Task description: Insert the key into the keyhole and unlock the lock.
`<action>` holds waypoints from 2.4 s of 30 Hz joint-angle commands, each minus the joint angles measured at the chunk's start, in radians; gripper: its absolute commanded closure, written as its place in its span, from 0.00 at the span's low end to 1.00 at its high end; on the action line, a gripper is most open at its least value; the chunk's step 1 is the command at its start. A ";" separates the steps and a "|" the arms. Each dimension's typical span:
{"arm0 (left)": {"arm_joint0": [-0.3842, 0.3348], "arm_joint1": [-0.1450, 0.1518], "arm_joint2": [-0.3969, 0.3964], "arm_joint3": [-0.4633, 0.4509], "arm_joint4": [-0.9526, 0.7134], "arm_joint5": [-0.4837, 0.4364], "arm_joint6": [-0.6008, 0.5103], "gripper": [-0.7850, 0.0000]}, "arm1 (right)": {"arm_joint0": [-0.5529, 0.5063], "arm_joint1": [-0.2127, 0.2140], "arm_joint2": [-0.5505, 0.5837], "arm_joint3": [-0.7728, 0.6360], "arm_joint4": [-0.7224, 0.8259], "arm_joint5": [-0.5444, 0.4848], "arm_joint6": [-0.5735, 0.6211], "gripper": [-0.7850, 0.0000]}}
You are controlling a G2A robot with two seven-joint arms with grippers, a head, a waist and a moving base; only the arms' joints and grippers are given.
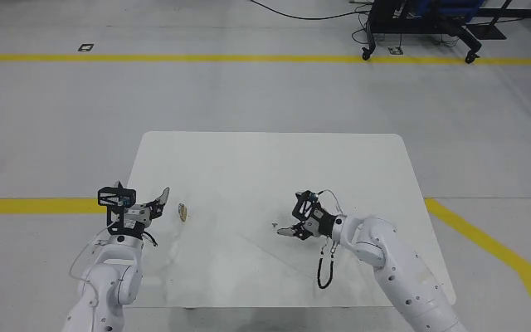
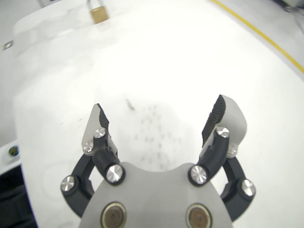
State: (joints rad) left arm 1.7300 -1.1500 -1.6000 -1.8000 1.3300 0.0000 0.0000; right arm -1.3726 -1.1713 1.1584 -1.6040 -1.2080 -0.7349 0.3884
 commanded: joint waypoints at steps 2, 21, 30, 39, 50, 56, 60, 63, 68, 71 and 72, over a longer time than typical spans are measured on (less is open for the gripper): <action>0.000 0.000 0.000 0.000 0.000 0.000 0.000 0.00 | 0.032 0.000 -0.031 0.010 0.049 -0.083 0.092 0.00; 0.000 0.000 0.000 0.000 0.000 0.000 0.000 0.00 | 0.151 -0.022 -0.175 0.074 0.036 0.063 0.218 0.94; 0.000 0.000 0.000 0.000 0.000 0.000 0.000 0.00 | 0.147 -0.016 -0.175 0.065 0.013 0.073 0.196 1.00; 0.000 0.000 0.000 0.000 0.000 0.000 0.000 0.00 | 0.031 0.019 -0.089 -0.075 -0.120 0.050 0.021 1.00; 0.000 0.000 0.000 0.000 0.000 0.000 0.000 0.00 | -0.008 0.035 -0.046 -0.076 -0.145 -0.001 -0.089 1.00; 0.000 0.000 0.000 0.000 0.000 0.000 0.000 0.00 | -0.008 0.035 -0.046 -0.076 -0.145 -0.001 -0.089 1.00; -0.003 0.000 0.002 -0.072 -0.017 -0.044 -0.004 0.00 | -0.008 0.035 -0.046 -0.076 -0.145 -0.001 -0.089 1.00; -0.009 0.003 0.023 -0.180 -0.060 -0.158 -0.080 0.00 | -0.008 0.035 -0.046 -0.076 -0.145 -0.001 -0.089 1.00; -0.103 0.009 0.157 -0.253 -0.056 -0.405 -0.302 0.00 | -0.008 0.035 -0.046 -0.076 -0.145 -0.001 -0.089 1.00; -0.194 0.006 0.254 -0.228 -0.002 -0.460 -0.435 0.00 | -0.008 0.035 -0.046 -0.076 -0.145 -0.001 -0.089 1.00; -0.221 0.005 0.287 -0.219 0.027 -0.467 -0.461 0.00 | -0.008 0.035 -0.046 -0.076 -0.145 -0.001 -0.089 1.00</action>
State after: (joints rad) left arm 1.5416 -1.1434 -1.3537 -2.0295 1.3244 -0.4640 -0.4207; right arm -1.3805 -1.1363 1.1126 -1.6800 -1.3531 -0.7360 0.2990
